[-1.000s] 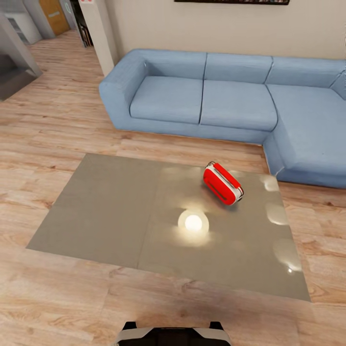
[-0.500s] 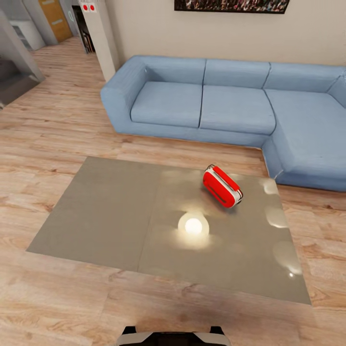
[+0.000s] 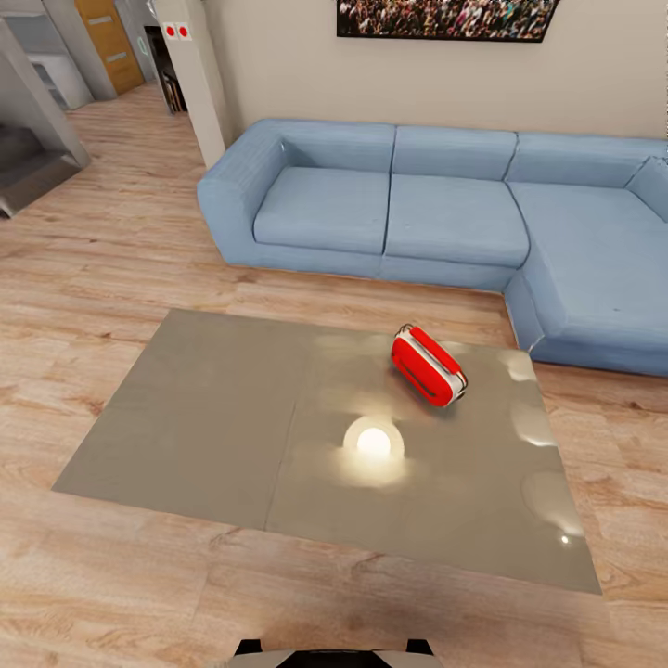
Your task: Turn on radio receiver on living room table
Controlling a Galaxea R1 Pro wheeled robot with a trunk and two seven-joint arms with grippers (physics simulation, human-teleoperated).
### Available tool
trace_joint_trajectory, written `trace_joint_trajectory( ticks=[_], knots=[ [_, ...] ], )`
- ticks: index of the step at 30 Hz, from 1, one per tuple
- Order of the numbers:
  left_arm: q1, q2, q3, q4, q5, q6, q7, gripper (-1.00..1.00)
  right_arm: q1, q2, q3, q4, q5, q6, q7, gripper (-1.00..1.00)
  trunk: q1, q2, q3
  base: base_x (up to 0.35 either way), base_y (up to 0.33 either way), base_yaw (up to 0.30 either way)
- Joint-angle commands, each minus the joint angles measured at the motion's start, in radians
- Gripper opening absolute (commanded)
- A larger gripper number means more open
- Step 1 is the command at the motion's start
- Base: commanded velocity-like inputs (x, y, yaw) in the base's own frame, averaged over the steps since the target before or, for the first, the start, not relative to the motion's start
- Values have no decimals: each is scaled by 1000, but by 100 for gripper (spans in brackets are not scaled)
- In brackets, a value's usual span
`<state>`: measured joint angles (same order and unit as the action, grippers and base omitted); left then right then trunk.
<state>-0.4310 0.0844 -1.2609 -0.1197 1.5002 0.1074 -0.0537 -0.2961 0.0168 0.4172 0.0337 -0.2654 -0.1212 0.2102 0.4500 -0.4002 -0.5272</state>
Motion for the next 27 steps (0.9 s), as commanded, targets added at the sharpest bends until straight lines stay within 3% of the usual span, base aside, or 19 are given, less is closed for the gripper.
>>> trace_joint_trajectory(
  ticks=[1,27],
  knots=[
    [0,0,0,0,0,0,0,-100,0,0,0,0,0,0,0,100,0,0,2,0,0,0],
    [0,0,0,-1,0,0,0,-100,0,0,0,0,0,-2,0,100,0,0,43,0,0,0]
  ],
)
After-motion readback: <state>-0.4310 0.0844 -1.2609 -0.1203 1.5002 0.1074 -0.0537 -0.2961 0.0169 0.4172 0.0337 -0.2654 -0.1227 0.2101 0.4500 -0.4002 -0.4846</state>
